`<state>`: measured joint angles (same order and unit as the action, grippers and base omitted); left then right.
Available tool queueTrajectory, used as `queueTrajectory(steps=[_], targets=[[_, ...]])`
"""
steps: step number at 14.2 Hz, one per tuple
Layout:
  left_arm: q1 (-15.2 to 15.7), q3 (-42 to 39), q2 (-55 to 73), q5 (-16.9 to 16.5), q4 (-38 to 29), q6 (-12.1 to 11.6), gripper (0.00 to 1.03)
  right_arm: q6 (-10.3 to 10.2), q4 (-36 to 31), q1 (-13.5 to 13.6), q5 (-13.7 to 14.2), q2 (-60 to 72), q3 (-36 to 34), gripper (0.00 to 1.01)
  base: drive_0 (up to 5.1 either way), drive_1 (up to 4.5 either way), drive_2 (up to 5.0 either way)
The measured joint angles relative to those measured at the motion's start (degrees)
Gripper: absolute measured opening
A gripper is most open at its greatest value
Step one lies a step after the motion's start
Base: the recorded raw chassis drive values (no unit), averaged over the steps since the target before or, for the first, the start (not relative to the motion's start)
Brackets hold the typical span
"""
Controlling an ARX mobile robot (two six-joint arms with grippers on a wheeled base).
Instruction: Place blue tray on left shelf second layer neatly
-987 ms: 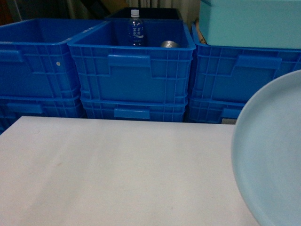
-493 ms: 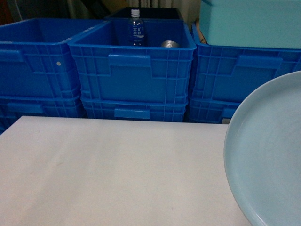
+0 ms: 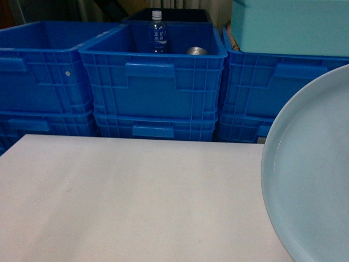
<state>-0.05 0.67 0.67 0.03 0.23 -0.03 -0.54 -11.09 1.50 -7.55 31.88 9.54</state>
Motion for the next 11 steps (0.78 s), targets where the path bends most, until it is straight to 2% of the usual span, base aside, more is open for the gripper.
queueTrajectory(steps=[8,11], targets=[[0.0,0.0,0.0,0.0,0.0,0.0,0.98,0.2,0.0,0.0,0.0,-0.1,0.0,0.02,0.0,0.0,0.0],[0.1,0.0,0.0,0.1,0.0,0.0,0.98,0.2,0.0,0.0,0.0,0.0,0.0,0.02,-1.1,-1.13,-1.1]])
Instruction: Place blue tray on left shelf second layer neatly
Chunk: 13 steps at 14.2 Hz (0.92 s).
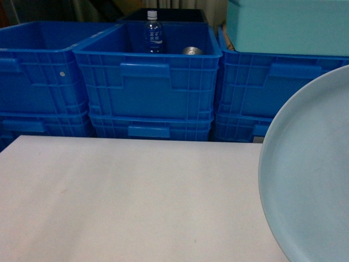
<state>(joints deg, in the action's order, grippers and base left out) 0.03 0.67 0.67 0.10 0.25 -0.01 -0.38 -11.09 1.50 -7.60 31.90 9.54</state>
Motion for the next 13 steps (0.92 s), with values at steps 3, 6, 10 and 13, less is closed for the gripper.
queueTrajectory(steps=[3,6,10,13], targets=[[0.0,0.0,0.0,0.1,0.0,0.0,0.98,0.0,0.0,0.0,-0.2,0.0,0.0,0.02,2.7,-4.35,-4.3],[0.0,0.0,0.0,0.0,-0.1,0.0,0.98,0.0,0.0,0.0,0.0,0.0,0.0,0.02,3.3,-4.03,-4.0],[0.0,0.0,0.0,0.0,0.0,0.0,0.98,0.0,0.0,0.0,0.0,0.0,0.0,0.02,3.3,-4.07,-4.1],[0.0,0.0,0.0,0.0,0.0,0.0,0.98,0.0,0.0,0.0,0.0,-0.1,0.0,0.02,3.2,-3.91,-3.9]])
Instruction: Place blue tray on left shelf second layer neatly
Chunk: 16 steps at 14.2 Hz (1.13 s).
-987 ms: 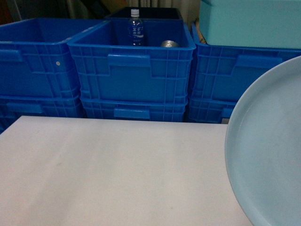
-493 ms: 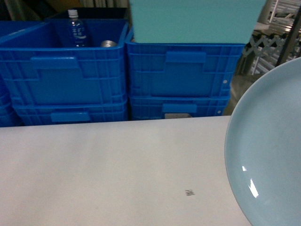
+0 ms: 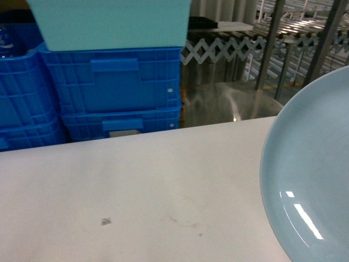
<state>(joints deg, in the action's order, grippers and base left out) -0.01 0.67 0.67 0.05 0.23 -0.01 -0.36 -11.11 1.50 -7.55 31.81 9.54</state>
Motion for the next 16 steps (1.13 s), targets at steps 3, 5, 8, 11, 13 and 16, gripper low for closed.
queueTrajectory(steps=[3,5,8,11,13,16], targets=[[0.0,0.0,0.0,0.0,-0.1,0.0,0.98,0.0,0.0,0.0,0.0,0.0,0.0,0.02,2.9,-2.35,-5.0],[0.0,0.0,0.0,0.0,0.0,0.0,0.98,0.0,0.0,0.0,0.0,0.0,0.0,0.02,2.7,-2.43,-5.5],[0.0,0.0,0.0,0.0,-0.2,0.0,0.98,0.0,0.0,0.0,0.0,0.0,0.0,0.02,2.7,-2.3,-5.3],[0.0,0.0,0.0,0.0,0.0,0.0,0.98,0.0,0.0,0.0,0.0,0.0,0.0,0.02,2.7,-2.24,-5.2],[0.0,0.0,0.0,0.0,0.0,0.0,0.98,0.0,0.0,0.0,0.0,0.0,0.0,0.02,2.8,-2.17,-5.1],[0.0,0.0,0.0,-0.1,0.2,0.0,0.98,0.0,0.1,0.0,0.0,0.3,0.0,0.02,2.8,-2.11,-5.1]])
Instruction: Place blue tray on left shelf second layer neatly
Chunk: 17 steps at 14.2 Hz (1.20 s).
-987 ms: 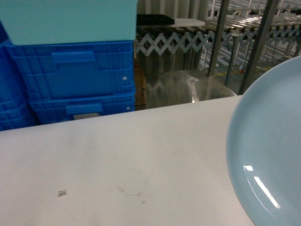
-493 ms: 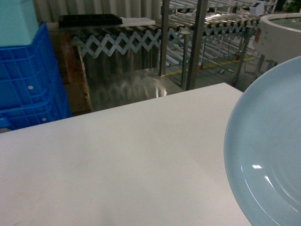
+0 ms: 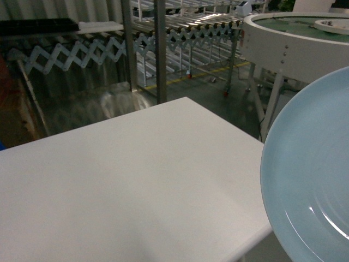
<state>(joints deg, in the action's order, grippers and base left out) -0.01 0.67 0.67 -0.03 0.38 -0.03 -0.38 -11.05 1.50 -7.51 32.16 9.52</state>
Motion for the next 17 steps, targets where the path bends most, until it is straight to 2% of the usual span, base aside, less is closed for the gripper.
queueTrajectory(steps=[17], targets=[[0.0,0.0,0.0,0.1,-0.2,0.0,0.98,0.0,-0.1,0.0,0.0,-0.1,0.0,0.02,2.8,-2.17,-5.1]])
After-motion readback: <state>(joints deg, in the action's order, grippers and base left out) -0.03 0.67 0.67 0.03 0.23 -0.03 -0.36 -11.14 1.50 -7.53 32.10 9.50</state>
